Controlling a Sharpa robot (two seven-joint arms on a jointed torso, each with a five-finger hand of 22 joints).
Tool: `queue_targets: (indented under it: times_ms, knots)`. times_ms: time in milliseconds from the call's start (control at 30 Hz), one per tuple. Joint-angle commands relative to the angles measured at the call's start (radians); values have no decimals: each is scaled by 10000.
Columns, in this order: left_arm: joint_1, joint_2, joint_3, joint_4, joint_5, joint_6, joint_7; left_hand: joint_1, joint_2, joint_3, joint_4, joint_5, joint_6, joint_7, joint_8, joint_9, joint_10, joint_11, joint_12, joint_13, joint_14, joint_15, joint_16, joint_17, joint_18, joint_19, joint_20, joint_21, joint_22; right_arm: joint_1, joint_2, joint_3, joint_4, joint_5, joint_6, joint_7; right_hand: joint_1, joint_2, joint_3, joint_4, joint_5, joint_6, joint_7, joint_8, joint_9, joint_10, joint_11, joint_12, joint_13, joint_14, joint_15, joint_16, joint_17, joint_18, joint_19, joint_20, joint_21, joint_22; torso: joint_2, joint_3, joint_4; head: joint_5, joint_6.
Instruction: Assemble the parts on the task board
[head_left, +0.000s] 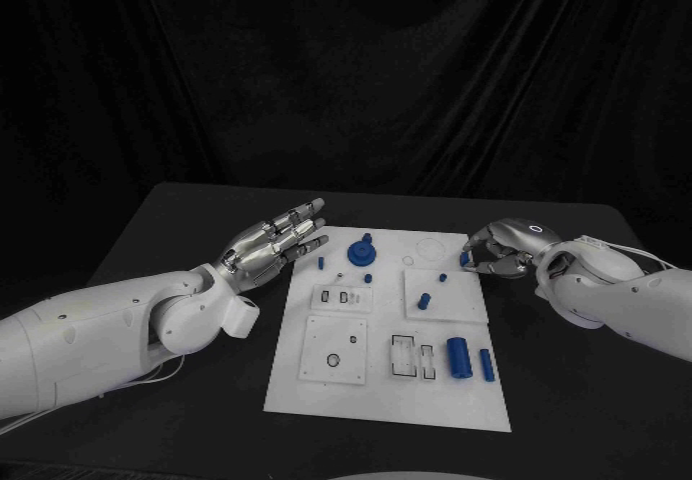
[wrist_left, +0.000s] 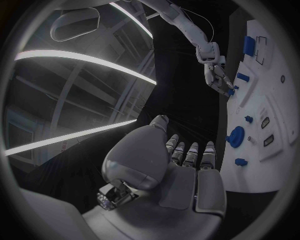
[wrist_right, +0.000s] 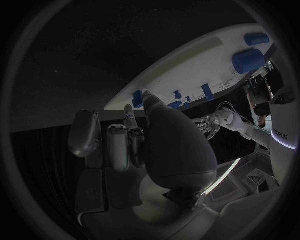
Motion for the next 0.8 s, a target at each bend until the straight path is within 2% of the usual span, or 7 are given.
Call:
queue_targets:
  times_ms: [33, 667, 800]
  knots:
    - [-18, 26, 9, 9, 1, 147, 125, 41, -26, 46, -1, 69, -18, -14, 44, 4, 26, 56, -51, -10, -5, 42, -66, -17, 102, -6, 47, -58, -13, -54, 37, 5, -49, 3, 74, -126, 62, 68, 38, 34, 72, 64, 25, 62, 18, 1067, 50, 35, 2634, 771, 77, -66, 1877, -3, -84, 21, -72, 689, -2, 0, 0, -10, 9]
    - [-45, 50, 9, -43, 1, 196, 74, 39, -23, 70, -8, 69, -34, -16, 41, 1, 26, 65, -52, -10, -5, 45, -66, -17, 101, -6, 50, -58, -13, -138, 221, 6, -238, 46, 43, -15, 135, 80, 40, -4, 122, 39, 26, 48, 51, 1067, 52, 35, 2634, 660, 82, -374, 1577, 67, -243, 28, -407, 534, 4, -1, 6, -9, -24]
    - [-55, 60, 9, -52, 1, 210, 61, 39, -23, 70, -8, 69, -34, -16, 41, 1, 26, 65, -52, -10, -5, 45, -66, -17, 101, -6, 50, -58, -13, -142, 233, 6, -253, 49, 9, 7, 206, 138, 73, -41, 153, 64, 19, 62, 81, 1067, 48, 35, 2634, 647, 81, -408, 1548, 70, -253, 30, -446, 525, 2, -1, 5, -14, -34]
